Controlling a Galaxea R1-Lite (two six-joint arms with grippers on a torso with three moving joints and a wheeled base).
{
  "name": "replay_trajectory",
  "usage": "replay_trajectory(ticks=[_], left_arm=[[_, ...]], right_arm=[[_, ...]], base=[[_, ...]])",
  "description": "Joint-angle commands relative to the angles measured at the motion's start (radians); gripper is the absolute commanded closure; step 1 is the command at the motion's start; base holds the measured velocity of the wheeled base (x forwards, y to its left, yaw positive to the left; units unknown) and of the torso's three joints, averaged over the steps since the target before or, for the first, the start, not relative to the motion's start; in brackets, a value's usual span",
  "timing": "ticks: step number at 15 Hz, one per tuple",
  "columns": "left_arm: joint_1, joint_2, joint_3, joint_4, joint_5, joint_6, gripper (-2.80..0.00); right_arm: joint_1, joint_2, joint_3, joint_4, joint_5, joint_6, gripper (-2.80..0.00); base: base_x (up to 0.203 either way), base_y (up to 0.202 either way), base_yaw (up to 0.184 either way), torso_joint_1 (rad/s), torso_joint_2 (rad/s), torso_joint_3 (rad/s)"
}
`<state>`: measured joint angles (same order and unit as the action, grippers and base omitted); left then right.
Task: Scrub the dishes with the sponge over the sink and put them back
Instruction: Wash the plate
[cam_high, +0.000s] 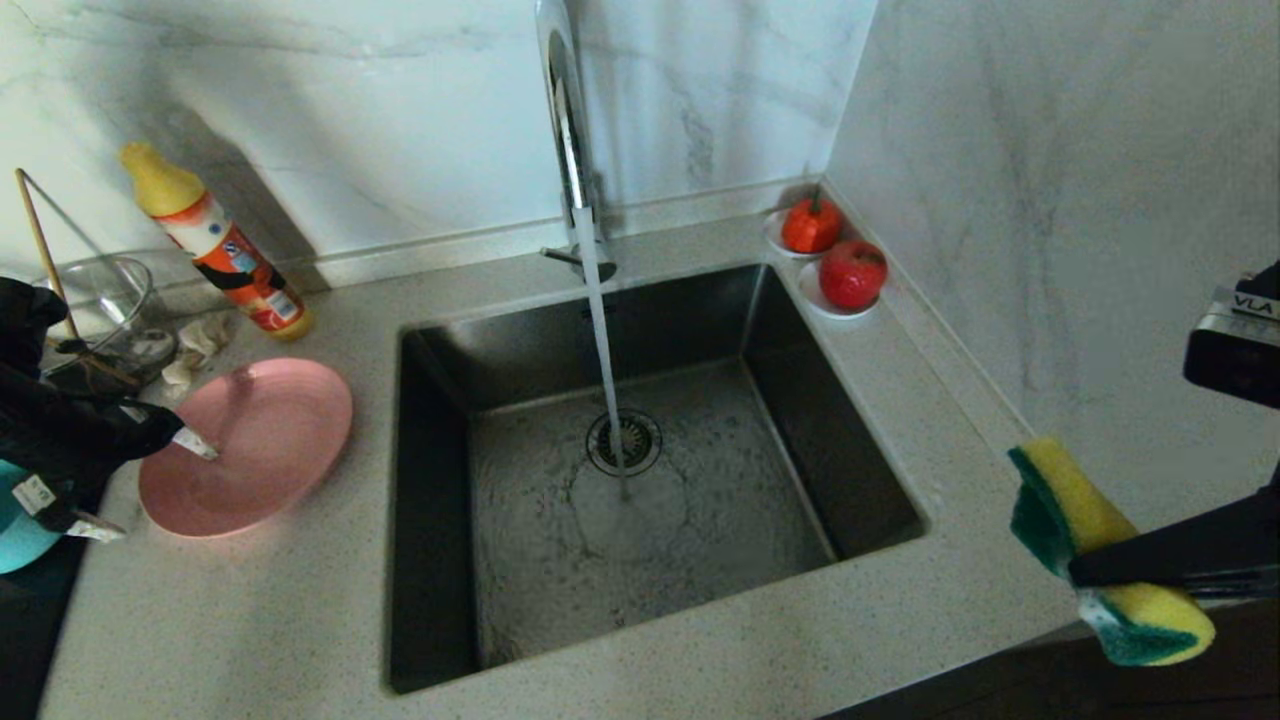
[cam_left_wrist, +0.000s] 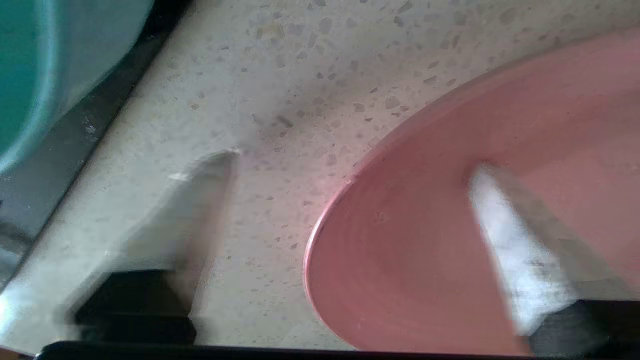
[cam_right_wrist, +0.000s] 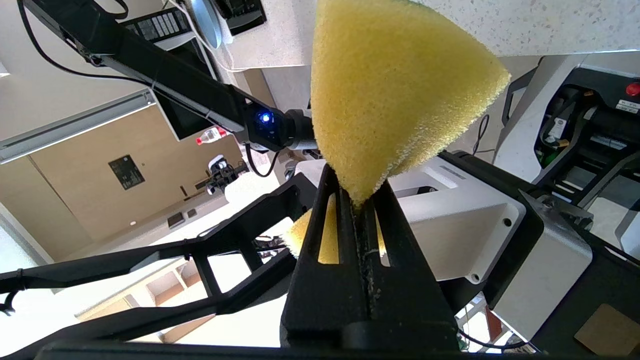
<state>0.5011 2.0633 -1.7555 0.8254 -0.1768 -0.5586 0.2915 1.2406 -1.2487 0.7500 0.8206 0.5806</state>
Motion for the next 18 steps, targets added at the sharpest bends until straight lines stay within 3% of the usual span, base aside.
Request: replay_trajectory(ticks=[1, 12, 15, 18], left_arm=[[0.001, 0.009, -0.008, 0.005, 0.002, -0.007, 0.00], [0.001, -0.019, -0.016, 0.011, -0.006, -0.012, 0.00], [0.001, -0.054, -0.010, 0.014, -0.061, -0.012, 0.00], [-0.001, -0.128, 0.001, 0.028, -0.158, -0.012, 0.00]], right_arm=[[0.000, 0.000, -0.006, 0.006, 0.005, 0.004, 0.00], [0.000, -0.006, -0.005, 0.009, 0.008, 0.007, 0.00], [0.001, -0.007, 0.000, 0.009, 0.008, 0.007, 0.00], [0.001, -0.007, -0.001, 0.009, 0.008, 0.008, 0.00]], base=[[0.000, 0.000, 0.000, 0.000, 0.00, 0.000], [0.000, 0.000, 0.000, 0.000, 0.00, 0.000], [0.000, 0.000, 0.000, 0.000, 0.00, 0.000], [0.000, 0.000, 0.000, 0.000, 0.00, 0.000]])
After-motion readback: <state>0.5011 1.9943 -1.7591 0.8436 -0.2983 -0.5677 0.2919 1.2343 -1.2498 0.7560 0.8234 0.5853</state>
